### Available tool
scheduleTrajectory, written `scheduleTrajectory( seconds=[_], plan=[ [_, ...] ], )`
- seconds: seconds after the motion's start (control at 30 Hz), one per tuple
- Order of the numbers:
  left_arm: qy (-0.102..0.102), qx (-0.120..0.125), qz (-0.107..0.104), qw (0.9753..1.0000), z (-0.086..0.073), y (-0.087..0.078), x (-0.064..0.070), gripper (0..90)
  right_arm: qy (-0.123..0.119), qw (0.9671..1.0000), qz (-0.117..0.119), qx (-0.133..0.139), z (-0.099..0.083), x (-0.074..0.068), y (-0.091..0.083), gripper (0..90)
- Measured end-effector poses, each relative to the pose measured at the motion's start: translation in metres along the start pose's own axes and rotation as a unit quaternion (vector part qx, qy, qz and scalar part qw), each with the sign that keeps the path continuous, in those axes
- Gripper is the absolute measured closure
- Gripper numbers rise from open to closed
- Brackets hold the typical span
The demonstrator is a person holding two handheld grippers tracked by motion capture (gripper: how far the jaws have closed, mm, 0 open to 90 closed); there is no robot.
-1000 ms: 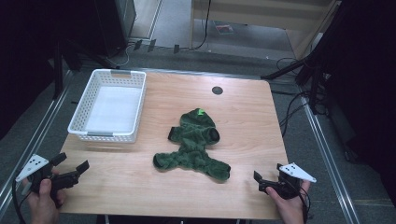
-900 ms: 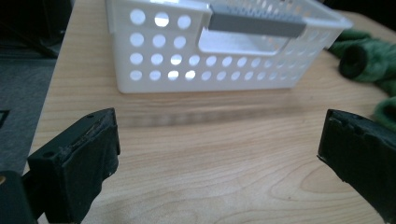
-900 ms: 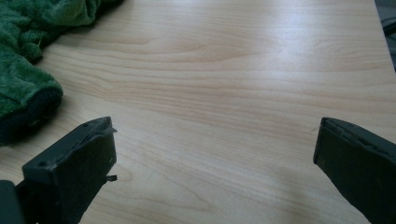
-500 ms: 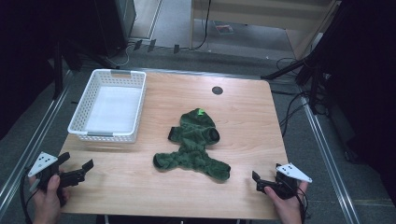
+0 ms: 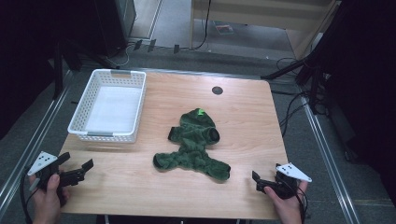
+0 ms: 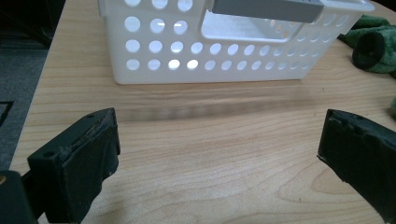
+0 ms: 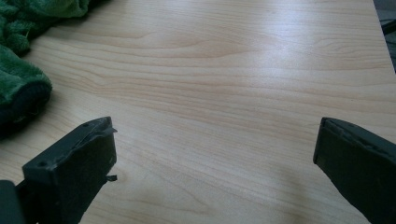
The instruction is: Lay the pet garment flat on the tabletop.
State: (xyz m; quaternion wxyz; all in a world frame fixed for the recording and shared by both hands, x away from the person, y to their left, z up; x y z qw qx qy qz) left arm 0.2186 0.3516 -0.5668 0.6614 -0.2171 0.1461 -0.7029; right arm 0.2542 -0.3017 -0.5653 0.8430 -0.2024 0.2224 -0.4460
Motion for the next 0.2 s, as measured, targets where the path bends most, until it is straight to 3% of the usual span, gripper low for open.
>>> scheduleTrajectory(
  seconds=[0.2],
  plan=[
    [0.000, -0.002, -0.001, 1.0000, 0.0000, 0.0002, -0.0002, 0.0, 0.002, 1.0000, 0.000, -0.001, 0.0000, 0.0004, 0.0000, 0.0]
  ],
)
Point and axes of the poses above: each handheld gripper's, and its own axes: y roughly forward along the jaws, z roughly out of its top, x roughly to its right, the point moved 3 cm from there along y, roughly forward along the jaws, and after that the axes turned 13 degrees about z, right-handed, at the moved point
